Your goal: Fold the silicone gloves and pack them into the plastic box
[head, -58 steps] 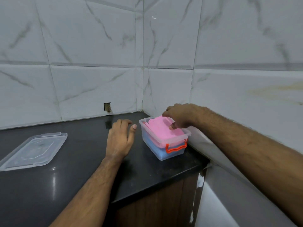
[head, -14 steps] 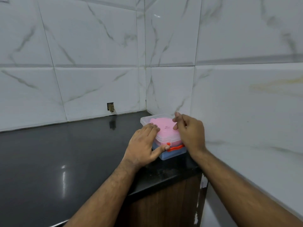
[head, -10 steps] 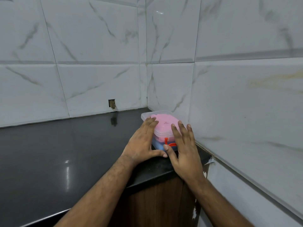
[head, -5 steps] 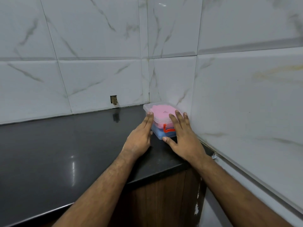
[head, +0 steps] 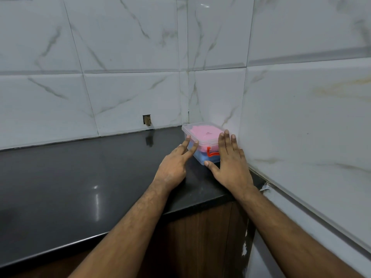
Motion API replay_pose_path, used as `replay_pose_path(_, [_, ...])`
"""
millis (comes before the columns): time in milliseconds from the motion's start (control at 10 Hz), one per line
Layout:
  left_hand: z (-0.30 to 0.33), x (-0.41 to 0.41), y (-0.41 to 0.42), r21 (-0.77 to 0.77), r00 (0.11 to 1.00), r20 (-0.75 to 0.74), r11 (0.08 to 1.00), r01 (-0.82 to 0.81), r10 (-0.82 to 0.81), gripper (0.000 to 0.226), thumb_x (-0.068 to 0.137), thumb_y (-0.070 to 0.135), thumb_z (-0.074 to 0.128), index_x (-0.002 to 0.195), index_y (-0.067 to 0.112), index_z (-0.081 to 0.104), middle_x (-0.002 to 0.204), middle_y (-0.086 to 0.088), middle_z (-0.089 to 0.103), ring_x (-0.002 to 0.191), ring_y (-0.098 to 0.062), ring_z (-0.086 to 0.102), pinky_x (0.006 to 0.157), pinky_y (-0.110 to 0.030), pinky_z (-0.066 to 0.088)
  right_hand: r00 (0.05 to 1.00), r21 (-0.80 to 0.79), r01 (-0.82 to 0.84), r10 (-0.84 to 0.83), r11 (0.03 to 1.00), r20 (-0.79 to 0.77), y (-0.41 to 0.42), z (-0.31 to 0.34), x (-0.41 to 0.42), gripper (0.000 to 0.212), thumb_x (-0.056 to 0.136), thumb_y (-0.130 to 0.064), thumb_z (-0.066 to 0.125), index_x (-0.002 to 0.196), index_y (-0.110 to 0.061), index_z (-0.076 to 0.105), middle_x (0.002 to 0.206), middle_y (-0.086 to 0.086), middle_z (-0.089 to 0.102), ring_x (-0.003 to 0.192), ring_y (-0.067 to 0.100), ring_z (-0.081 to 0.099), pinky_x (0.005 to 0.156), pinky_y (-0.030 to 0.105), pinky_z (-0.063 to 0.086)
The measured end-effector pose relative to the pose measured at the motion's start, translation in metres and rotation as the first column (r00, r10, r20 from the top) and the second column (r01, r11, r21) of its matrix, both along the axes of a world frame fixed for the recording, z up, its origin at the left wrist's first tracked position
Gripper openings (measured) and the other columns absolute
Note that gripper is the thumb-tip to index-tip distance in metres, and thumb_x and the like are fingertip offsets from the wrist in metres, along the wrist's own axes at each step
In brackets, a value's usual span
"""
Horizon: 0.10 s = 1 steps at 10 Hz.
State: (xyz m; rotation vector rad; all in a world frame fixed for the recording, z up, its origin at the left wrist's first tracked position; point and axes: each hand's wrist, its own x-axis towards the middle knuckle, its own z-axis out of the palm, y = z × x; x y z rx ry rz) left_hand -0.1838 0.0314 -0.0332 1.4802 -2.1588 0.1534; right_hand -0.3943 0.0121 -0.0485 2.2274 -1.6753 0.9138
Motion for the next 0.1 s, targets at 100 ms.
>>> replay_pose_path(100, [0.0002, -0.0004, 0.0149, -0.074, 0.999, 0.022, 0.996, -0.043, 0.045, 0.092, 0.092, -0.003, 0.044, 0.163, 0.041, 0.006, 0.174, 0.004, -0.003, 0.156, -0.023, 0.021, 0.114, -0.041, 0.042, 0.999, -0.059, -0.043, 0.041, 0.997, -0.035, 0.0117, -0.0003, 0.0107, 0.096, 0.096, -0.065, 0.040, 0.160, -0.019, -0.016, 0.167, 0.000, -0.022, 0.154, 0.020, -0.017, 0.125, 0.046, 0.003])
